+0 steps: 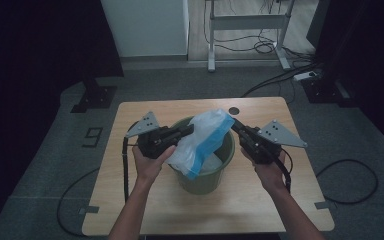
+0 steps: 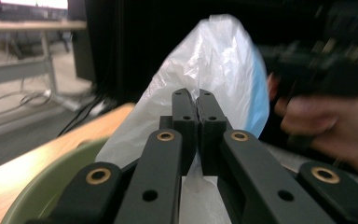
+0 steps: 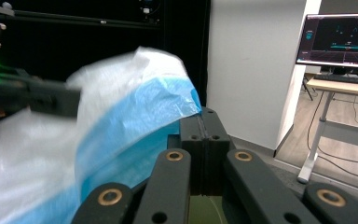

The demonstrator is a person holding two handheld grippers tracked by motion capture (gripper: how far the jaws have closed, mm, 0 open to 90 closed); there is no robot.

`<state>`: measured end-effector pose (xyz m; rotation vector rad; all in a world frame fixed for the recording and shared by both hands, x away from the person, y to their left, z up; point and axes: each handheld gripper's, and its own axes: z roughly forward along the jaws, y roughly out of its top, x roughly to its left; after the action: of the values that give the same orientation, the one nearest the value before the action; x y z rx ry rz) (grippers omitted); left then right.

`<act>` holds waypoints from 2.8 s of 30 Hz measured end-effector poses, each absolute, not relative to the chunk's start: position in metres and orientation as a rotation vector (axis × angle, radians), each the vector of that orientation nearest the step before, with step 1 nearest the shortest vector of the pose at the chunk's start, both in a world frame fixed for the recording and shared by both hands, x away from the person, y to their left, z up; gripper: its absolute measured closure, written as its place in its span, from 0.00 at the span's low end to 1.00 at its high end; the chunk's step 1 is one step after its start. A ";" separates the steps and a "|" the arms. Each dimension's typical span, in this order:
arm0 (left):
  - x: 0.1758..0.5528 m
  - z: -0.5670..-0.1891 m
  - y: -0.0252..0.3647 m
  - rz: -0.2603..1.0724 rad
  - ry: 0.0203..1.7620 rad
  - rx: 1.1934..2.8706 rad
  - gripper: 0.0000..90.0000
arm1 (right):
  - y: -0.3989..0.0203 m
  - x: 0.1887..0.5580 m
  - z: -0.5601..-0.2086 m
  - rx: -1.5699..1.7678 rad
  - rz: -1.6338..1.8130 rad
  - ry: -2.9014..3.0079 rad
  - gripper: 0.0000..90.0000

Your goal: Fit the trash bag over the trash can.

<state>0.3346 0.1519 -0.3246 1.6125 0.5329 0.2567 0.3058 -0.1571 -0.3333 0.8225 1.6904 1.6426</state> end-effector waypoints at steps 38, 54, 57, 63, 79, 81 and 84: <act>0.339 -0.334 0.152 0.208 0.591 1.550 0.99 | -0.137 0.284 -0.351 0.860 1.800 1.739 0.75; 0.346 -0.340 0.167 0.186 0.657 1.455 0.98 | -0.151 0.287 -0.360 0.853 1.780 1.761 0.99; 0.349 -0.344 0.170 0.188 0.677 1.433 0.98 | -0.159 0.286 -0.364 0.864 1.751 1.763 0.99; 0.351 -0.348 0.172 0.193 0.685 1.392 0.98 | -0.178 0.291 -0.367 0.904 1.672 1.747 0.99; 0.317 -0.335 0.177 0.282 0.597 1.421 0.96 | -0.217 0.289 -0.318 0.827 1.599 1.615 0.99; 0.308 -0.343 0.182 0.272 0.598 1.445 0.95 | -0.214 0.284 -0.322 0.798 1.623 1.637 0.99; 0.300 -0.350 0.188 0.287 0.600 1.501 0.84 | -0.209 0.278 -0.331 0.760 1.636 1.680 0.99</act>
<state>0.2996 0.1877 -0.3501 1.5009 0.6003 0.2873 0.2779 -0.2095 -0.3310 0.7604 1.6798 1.6358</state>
